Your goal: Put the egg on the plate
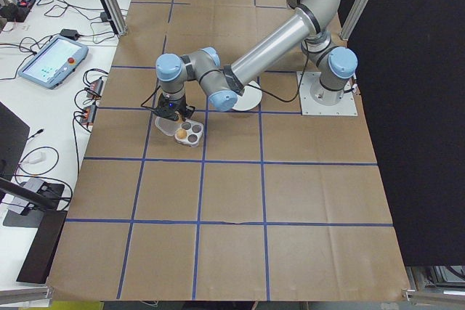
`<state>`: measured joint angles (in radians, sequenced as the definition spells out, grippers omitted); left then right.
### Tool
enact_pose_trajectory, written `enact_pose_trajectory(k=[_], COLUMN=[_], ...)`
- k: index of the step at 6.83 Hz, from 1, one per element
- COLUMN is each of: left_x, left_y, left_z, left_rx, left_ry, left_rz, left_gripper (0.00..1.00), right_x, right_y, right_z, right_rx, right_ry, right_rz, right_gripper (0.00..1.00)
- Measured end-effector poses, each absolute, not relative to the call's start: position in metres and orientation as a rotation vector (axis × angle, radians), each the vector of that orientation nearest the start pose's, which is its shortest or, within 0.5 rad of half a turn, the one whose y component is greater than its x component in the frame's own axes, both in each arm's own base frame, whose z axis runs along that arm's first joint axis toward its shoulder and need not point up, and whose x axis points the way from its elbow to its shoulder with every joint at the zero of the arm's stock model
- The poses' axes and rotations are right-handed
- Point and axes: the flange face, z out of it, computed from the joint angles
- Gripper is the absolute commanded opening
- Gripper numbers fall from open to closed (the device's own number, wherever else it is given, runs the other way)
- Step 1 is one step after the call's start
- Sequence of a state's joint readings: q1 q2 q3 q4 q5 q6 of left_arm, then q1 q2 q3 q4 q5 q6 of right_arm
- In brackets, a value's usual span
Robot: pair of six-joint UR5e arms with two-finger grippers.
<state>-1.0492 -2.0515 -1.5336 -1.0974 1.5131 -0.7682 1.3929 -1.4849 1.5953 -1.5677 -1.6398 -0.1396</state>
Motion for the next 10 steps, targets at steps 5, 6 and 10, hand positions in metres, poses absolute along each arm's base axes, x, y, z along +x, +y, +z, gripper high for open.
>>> enact_pose_trajectory(k=[5,6,10], left_x=[0.122,0.096,0.052], left_y=[-0.531,-0.51,-0.468], left_z=[0.273,0.262,0.224], left_rx=[-1.894,-1.866,-1.797], left_ry=[2.501,2.5,2.479], left_rz=[0.427,0.506,0.714], left_gripper=[0.1,0.11,1.0], right_x=[0.033,0.033,0.033], right_y=[-0.528,-0.528,-0.528], right_z=[0.433,0.433,0.433], right_rx=[0.055,0.055,0.055], right_ry=[3.185,3.185,3.185], right_rz=[0.196,0.196,0.196], right_gripper=[1.0,1.0,1.0])
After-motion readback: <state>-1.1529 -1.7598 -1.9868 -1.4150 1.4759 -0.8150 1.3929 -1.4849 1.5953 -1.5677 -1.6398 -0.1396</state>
